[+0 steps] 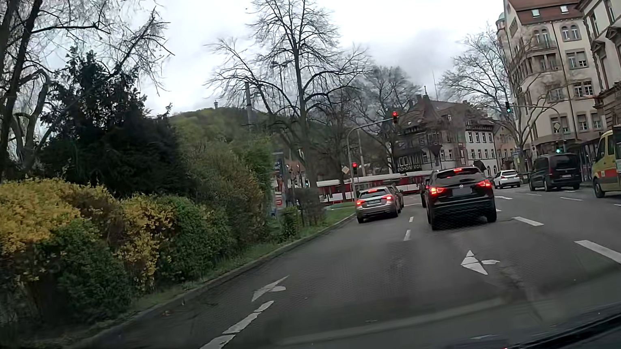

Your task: Follow the waypoints while adhering to traffic rules and regulations

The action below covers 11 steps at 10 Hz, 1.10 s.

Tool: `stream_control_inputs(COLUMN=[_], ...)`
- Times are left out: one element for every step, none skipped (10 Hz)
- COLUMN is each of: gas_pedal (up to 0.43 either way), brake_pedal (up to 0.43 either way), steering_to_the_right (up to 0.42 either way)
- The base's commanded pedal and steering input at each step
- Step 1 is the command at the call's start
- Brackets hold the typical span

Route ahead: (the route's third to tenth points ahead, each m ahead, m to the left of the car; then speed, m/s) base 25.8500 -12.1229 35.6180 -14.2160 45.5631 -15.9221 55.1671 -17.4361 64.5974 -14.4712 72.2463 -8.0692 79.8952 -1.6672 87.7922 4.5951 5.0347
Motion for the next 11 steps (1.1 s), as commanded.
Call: stream_control_inputs(gas_pedal=[0.000, 0.000, 0.000, 0.000, 0.000, 0.000, 0.000, 0.000, 0.000, 0.000, 0.000], brake_pedal=[0.000, 0.000, 0.000, 0.000, 0.000, 0.000, 0.000, 0.000, 0.000, 0.000, 0.000], steering_to_the_right=[-0.039, -0.033, -0.027, -0.022, -0.019, -0.016, -0.011, -0.003, 0.008, 0.016, 0.022])
